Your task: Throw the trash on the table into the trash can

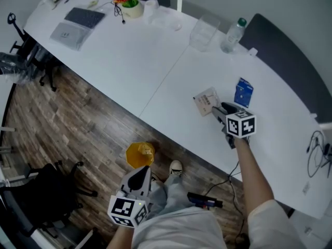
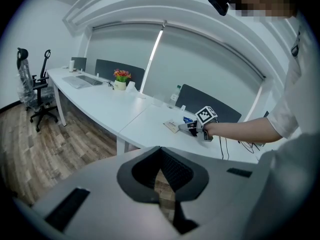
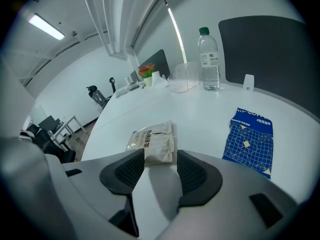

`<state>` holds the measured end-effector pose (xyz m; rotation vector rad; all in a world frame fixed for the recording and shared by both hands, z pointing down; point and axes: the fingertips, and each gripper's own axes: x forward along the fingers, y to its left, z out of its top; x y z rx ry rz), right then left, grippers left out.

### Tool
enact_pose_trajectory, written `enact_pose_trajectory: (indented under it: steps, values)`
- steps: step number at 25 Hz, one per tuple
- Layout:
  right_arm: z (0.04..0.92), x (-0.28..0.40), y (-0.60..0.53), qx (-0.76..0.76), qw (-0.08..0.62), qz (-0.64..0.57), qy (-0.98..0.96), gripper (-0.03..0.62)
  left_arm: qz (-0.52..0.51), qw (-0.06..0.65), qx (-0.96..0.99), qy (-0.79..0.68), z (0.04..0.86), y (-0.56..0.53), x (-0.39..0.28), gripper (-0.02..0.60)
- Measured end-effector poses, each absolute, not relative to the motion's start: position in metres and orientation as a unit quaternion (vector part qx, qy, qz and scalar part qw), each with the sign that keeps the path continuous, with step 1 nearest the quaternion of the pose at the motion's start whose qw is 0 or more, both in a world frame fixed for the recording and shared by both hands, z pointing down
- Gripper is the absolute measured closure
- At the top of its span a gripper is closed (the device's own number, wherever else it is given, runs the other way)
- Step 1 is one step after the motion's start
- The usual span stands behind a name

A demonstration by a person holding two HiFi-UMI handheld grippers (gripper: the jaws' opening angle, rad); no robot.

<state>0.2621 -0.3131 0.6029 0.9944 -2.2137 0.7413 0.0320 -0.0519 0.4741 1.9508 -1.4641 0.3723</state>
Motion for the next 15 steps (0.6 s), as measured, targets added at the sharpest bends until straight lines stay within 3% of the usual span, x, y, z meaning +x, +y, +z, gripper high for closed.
enact_pose_trajectory:
  steps: [4,10,15]
  values:
    - [0.606,0.263,-0.316,0.378,0.315,0.271,-0.827,0.385,0.142,0.330,0.744,-0.564,0.476,-0.051,0.029,0.581]
    - [0.609,0.264,-0.318,0.384,0.334,0.258,-0.821,0.499,0.140,0.331,0.740,-0.568,0.476,-0.049,0.026,0.581]
    - [0.603,0.259,-0.314,0.393,0.310,0.271,-0.822,0.553,0.137,0.330,0.736,-0.575,0.475,-0.045,0.021,0.581]
